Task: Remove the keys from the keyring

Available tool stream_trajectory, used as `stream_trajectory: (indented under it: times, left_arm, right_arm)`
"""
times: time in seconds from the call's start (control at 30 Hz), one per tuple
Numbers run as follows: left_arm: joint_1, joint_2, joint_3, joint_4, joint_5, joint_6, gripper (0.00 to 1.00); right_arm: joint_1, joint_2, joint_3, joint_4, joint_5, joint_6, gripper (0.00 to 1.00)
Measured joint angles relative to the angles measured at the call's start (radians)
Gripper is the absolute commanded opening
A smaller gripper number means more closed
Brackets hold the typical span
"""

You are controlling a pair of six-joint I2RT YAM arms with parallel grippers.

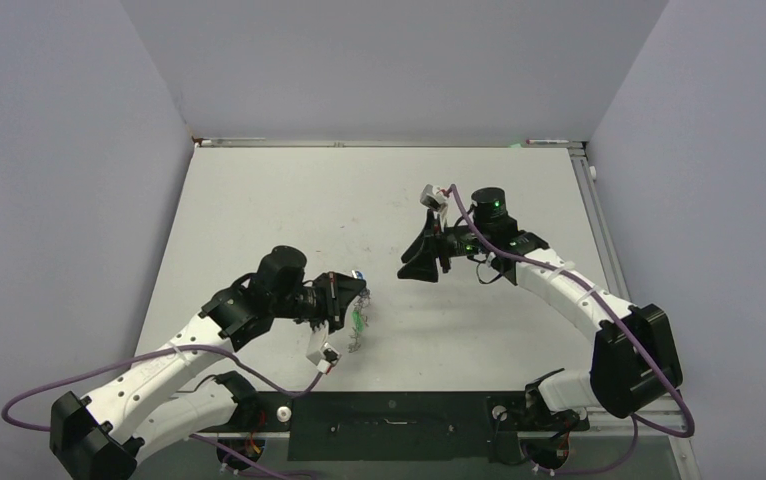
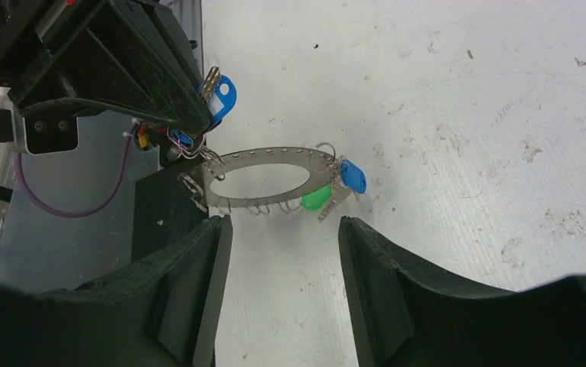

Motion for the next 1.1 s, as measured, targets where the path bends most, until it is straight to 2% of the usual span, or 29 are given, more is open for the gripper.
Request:
stream_trajectory:
  times: [0.17,0.37,0.5,0.73,0.93,1.1]
  left_arm:
    - [-0.001,0.013,0.009,0.000,-0.039,0.000,0.00]
    - [-0.001,0.023,0.009,0.007,-0.080,0.000,0.00]
    - [-0.001,0.023,0.009,0.022,-0.091,-0.002,0.00]
    - [-0.001,0.022,0.009,0.046,-0.093,-0.011,0.00]
    - [-0.001,0.019,0.008,0.064,-0.093,-0.017,0.00]
    - [-0.001,0.016,0.008,0.066,-0.093,-0.023,0.00]
  right_arm:
    - [0.000,0.002,-0.076,0.122,0.034,0.155,0.54]
    - [0.001,0.059,-0.211,0.411,0.051,0.459,0.45]
    - [0.017,0.108,-0.248,0.587,0.064,0.624,0.43]
    - [0.108,0.174,-0.249,0.756,0.066,0.745,0.41]
    - [0.126,0.203,-0.249,0.861,0.043,0.835,0.39]
    - [0.126,0.203,-0.259,0.925,0.024,0.872,0.46]
